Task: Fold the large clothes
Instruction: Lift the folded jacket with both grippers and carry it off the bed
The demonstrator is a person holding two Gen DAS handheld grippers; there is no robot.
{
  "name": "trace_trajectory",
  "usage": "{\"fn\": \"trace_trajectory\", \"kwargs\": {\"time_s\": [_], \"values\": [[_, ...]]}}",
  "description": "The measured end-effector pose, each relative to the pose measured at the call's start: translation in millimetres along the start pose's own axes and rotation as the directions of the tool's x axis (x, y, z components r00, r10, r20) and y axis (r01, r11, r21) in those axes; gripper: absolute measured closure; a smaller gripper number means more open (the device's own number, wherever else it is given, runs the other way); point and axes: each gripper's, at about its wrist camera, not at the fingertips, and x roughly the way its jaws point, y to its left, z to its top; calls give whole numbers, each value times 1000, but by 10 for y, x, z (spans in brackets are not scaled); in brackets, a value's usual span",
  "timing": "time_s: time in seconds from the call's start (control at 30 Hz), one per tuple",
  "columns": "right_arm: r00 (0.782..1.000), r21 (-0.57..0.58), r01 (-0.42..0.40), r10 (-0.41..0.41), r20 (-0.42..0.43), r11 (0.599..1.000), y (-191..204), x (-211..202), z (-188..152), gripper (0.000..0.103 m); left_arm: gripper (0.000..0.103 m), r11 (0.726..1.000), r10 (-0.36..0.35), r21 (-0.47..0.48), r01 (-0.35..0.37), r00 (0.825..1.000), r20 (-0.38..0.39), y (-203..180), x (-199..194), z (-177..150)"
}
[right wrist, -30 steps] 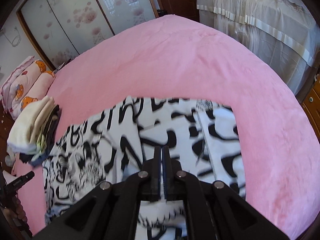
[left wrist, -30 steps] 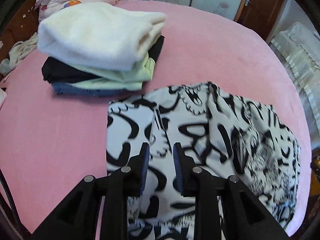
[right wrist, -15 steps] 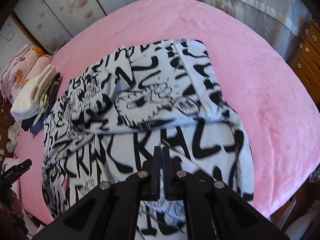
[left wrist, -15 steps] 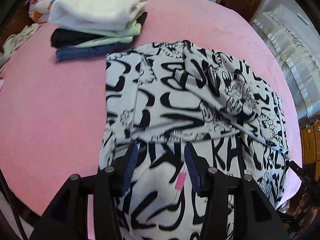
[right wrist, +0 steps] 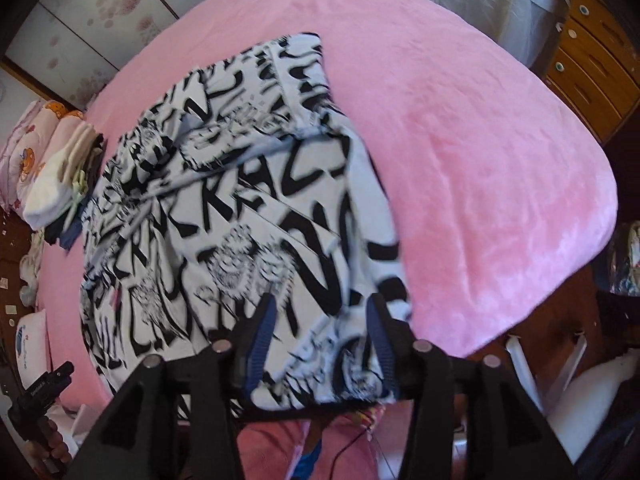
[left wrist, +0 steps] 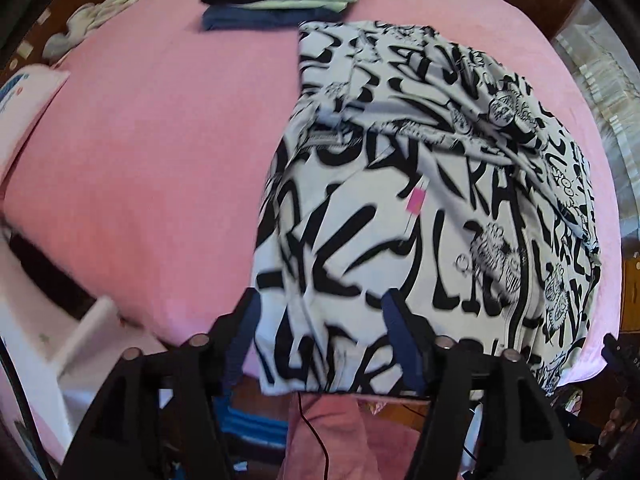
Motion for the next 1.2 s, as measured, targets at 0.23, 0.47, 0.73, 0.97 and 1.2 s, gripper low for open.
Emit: {"fn": "trace_trajectory", "kwargs": {"time_s": [0.23, 0.47, 0.73, 0.97, 1.2], "values": [[993, 59, 3, 4, -114, 998, -333, 166, -339, 49, 22, 997, -2, -73, -5, 996, -90, 317, 125, -318], [970, 218, -56, 105, -218, 974, -605, 487, -587, 49, 13, 981, -101, -179, 69, 979, -178, 623, 416, -565], [939, 454, -131, 257, -229, 881, -849, 844, -746, 49, 13, 968, -165, -226, 113, 960, -225, 818, 935, -734], [927, 525, -132, 292, -235, 841, -886, 1023, -728, 49, 17, 922, -289, -324, 212, 933, -212, 795, 1351, -737], [930, 478, -109, 260, -260, 871, -788, 1067, -677, 58, 42, 895, -313, -387, 221, 930, -191, 713, 1434, -749]]}}
